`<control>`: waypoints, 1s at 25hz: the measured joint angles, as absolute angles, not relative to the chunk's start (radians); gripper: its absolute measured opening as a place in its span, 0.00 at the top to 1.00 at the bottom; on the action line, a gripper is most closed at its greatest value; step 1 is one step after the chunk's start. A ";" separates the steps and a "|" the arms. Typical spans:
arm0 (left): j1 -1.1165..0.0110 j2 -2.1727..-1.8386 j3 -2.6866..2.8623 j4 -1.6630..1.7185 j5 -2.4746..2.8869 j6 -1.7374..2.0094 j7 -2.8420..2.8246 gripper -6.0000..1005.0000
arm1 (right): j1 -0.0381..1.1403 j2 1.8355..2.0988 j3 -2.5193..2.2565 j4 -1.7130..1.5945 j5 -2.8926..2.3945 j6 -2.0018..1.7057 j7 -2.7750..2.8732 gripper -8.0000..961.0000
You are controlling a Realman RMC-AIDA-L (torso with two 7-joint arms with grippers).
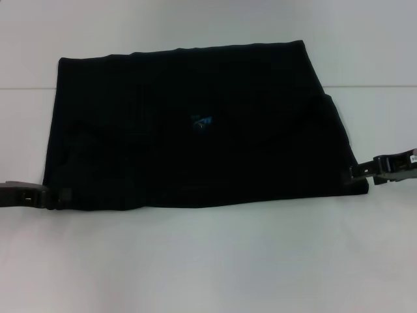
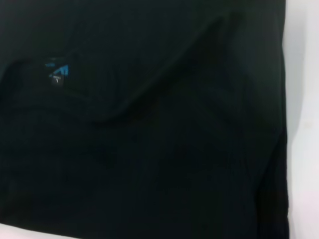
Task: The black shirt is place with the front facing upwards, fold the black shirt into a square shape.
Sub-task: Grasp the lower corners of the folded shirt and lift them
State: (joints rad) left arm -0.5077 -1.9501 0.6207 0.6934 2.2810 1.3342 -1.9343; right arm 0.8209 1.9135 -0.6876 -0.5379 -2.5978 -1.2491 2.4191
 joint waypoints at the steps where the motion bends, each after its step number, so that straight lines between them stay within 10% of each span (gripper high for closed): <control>1: -0.508 -1.951 0.620 0.693 2.281 1.334 -1.934 0.96 | 0.823 1.916 -0.690 -0.529 -2.598 -1.238 2.416 0.05; 17: -0.504 -1.954 0.619 0.693 2.281 1.341 -1.934 0.96 | 0.828 1.949 -0.737 -0.504 -2.598 -1.156 2.412 0.10; 25: -0.500 -1.954 0.618 0.693 2.281 1.350 -1.934 0.96 | 0.831 1.965 -0.798 -0.510 -2.599 -1.146 2.413 0.40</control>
